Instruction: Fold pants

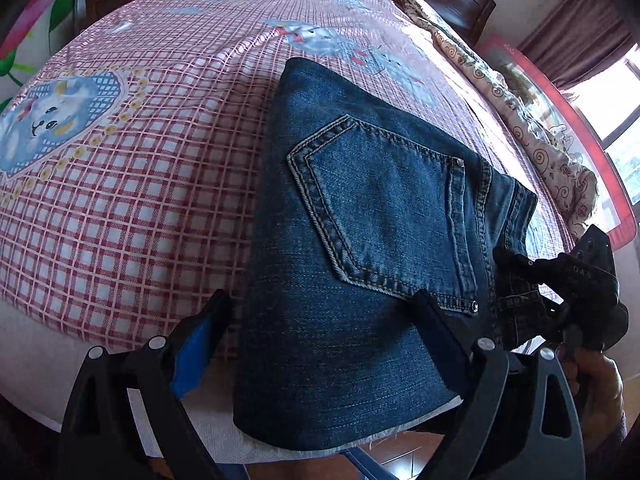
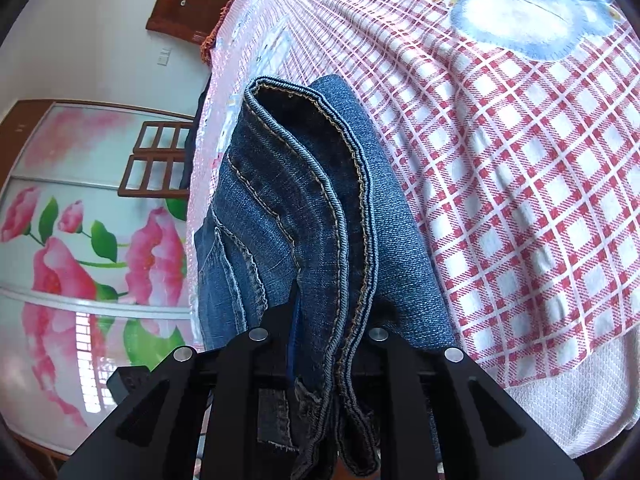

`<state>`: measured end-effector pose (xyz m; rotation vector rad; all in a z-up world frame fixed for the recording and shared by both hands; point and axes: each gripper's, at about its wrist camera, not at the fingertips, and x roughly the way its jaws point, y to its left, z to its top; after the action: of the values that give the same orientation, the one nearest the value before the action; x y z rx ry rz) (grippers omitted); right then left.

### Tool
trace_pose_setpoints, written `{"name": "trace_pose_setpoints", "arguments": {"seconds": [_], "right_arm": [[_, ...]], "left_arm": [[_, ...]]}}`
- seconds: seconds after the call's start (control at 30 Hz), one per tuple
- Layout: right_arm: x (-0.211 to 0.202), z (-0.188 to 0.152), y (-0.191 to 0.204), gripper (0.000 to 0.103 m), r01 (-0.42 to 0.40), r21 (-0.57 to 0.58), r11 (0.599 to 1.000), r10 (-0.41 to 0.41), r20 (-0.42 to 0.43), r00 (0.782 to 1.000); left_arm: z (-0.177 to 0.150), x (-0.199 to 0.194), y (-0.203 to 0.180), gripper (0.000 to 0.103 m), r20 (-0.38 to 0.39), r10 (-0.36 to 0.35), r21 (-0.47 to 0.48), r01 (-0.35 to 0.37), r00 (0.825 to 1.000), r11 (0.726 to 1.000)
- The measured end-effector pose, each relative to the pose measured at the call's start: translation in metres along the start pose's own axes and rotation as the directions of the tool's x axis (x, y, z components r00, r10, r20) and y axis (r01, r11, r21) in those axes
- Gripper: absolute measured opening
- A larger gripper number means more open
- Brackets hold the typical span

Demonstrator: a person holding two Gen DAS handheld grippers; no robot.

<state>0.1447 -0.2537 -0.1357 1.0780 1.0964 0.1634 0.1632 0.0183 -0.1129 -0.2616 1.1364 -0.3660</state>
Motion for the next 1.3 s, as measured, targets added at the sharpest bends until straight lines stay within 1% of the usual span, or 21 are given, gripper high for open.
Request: {"name": "trace_pose_setpoints", "arguments": {"seconds": [0.03,0.1,0.17,0.2,0.27,0.3,0.33,0.37,0.4,0.53,0.63,0.7,0.73,0.77,0.8,0.83,0.87,0.97,1.1,1.2,1.3], "right_arm": [[-0.001,-0.003,0.001,0.025,-0.003,-0.008,1.000,0.003,-0.010,1.000],[-0.005,-0.010,0.005,0.053,-0.033,-0.018,0.999,0.032,-0.036,0.999],[-0.010,-0.019,0.012,0.063,-0.043,-0.046,0.998,0.040,-0.059,0.997],[-0.011,-0.024,0.018,0.063,-0.020,-0.079,0.997,0.015,-0.069,0.997],[-0.010,-0.033,0.028,0.063,0.052,-0.172,0.984,-0.067,-0.083,0.994],[-0.010,-0.038,0.032,0.057,0.076,-0.220,0.972,-0.095,-0.078,0.992],[-0.009,-0.042,0.036,0.048,0.114,-0.262,0.958,-0.137,-0.070,0.988],[-0.009,-0.044,0.038,0.025,0.159,-0.295,0.942,-0.185,-0.063,0.981],[-0.009,-0.045,0.037,0.020,0.172,-0.304,0.937,-0.200,-0.065,0.978],[-0.018,-0.049,0.038,0.017,0.165,-0.324,0.932,-0.188,-0.040,0.981],[-0.029,-0.050,0.038,0.017,0.142,-0.323,0.936,-0.153,-0.011,0.988],[-0.030,-0.048,0.025,0.017,0.131,-0.281,0.951,-0.141,-0.014,0.990],[-0.024,-0.047,0.012,0.017,0.125,-0.252,0.960,-0.139,-0.041,0.989],[-0.020,-0.045,-0.001,0.016,0.102,-0.220,0.970,-0.117,-0.056,0.992],[-0.021,-0.044,-0.014,0.016,0.052,-0.161,0.986,-0.061,-0.049,0.997],[-0.023,-0.044,-0.021,0.016,0.013,-0.117,0.993,-0.018,-0.048,0.999],[-0.025,-0.045,-0.021,0.016,0.005,-0.121,0.993,-0.011,-0.049,0.999],[-0.033,-0.047,-0.021,0.020,0.012,-0.112,0.994,-0.018,-0.059,0.998],[-0.059,-0.049,-0.029,0.025,0.035,-0.104,0.994,-0.040,-0.045,0.998],[-0.080,-0.050,-0.036,0.025,0.042,-0.083,0.996,-0.043,-0.013,0.999],[-0.102,-0.047,-0.043,0.025,0.049,-0.056,0.997,-0.047,0.040,0.998]], "left_arm": [[0.001,0.001,0.000,0.093,-0.002,-0.002,-0.001,0.002,1.000,1.000],[0.002,0.002,0.000,0.094,0.000,-0.004,0.003,0.004,1.000,1.000],[0.005,0.004,-0.002,0.094,0.002,-0.005,0.008,0.005,1.000,1.000],[0.005,0.004,-0.002,0.094,0.003,-0.004,0.009,0.004,1.000,1.000],[0.006,0.004,-0.001,0.095,0.004,-0.008,0.006,0.008,1.000,1.000],[0.006,0.004,-0.002,0.095,0.004,-0.009,0.005,0.009,1.000,1.000],[0.007,0.005,-0.002,0.095,0.004,-0.010,0.004,0.010,1.000,1.000],[0.007,0.005,-0.002,0.095,0.005,-0.010,0.004,0.010,1.000,1.000],[0.007,0.005,-0.002,0.095,0.005,-0.011,0.003,0.010,1.000,1.000],[0.008,0.005,0.000,0.096,0.005,-0.016,0.002,0.016,1.000,1.000],[0.005,0.004,0.001,0.096,0.006,-0.018,0.002,0.018,1.000,1.000],[0.005,0.004,0.002,0.097,0.006,-0.017,0.004,0.017,1.000,1.000],[0.005,0.004,0.001,0.097,0.005,-0.011,0.010,0.011,1.000,1.000],[0.005,0.005,-0.001,0.097,0.006,-0.007,0.015,0.007,1.000,1.000],[0.004,0.005,-0.002,0.097,0.009,-0.004,0.017,0.004,1.000,1.000],[0.004,0.005,-0.002,0.097,0.010,-0.004,0.017,0.004,1.000,1.000],[0.004,0.005,-0.002,0.097,0.009,-0.007,0.015,0.006,1.000,1.000],[0.005,0.004,-0.003,0.097,0.003,-0.015,0.017,0.015,1.000,1.000],[0.006,-0.002,0.006,0.097,-0.013,-0.039,-0.001,0.039,0.999,0.999],[0.008,-0.011,0.020,0.097,-0.017,-0.038,-0.040,0.037,0.999,0.998],[0.009,-0.026,0.037,0.097,0.019,-0.035,-0.092,0.036,0.999,0.995]]}}
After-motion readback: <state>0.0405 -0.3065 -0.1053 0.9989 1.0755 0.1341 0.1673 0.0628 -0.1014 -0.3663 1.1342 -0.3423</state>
